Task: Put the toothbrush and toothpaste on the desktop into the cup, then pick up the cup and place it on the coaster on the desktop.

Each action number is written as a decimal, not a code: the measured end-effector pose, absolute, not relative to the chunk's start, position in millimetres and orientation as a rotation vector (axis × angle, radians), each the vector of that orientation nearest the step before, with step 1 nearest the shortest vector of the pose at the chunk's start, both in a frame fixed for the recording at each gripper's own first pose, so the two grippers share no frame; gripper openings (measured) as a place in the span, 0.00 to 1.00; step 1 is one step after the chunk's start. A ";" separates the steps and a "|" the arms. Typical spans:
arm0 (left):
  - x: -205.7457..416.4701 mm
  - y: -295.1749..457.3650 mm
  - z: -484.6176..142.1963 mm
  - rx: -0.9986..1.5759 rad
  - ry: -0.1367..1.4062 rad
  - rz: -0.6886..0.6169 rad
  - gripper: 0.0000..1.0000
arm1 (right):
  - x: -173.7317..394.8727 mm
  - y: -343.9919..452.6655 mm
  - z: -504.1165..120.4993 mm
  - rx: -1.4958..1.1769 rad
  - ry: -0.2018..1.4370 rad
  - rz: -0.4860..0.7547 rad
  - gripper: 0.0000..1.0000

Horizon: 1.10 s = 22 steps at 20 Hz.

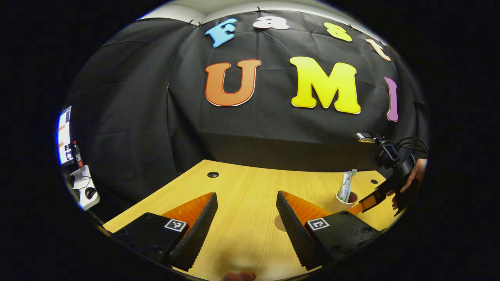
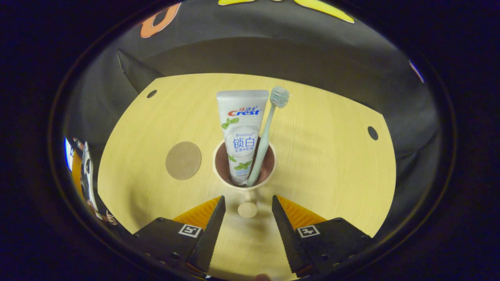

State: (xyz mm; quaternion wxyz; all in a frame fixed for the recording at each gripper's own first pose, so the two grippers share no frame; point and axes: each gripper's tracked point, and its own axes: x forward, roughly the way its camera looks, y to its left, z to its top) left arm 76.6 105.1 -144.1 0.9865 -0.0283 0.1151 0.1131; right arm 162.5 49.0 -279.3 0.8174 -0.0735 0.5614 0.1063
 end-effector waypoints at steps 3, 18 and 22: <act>72.5 117.6 -150.9 -0.045 0.263 0.245 0.96 | 165.8 53.3 -291.0 -0.142 1.269 0.222 0.75; 71.9 117.4 -168.7 -0.061 0.344 0.237 0.96 | 174.6 46.9 -302.4 -0.250 1.308 0.238 0.11; 66.0 115.4 -168.2 -0.064 0.343 0.226 0.96 | 179.9 47.6 -296.7 -0.263 1.270 0.227 0.05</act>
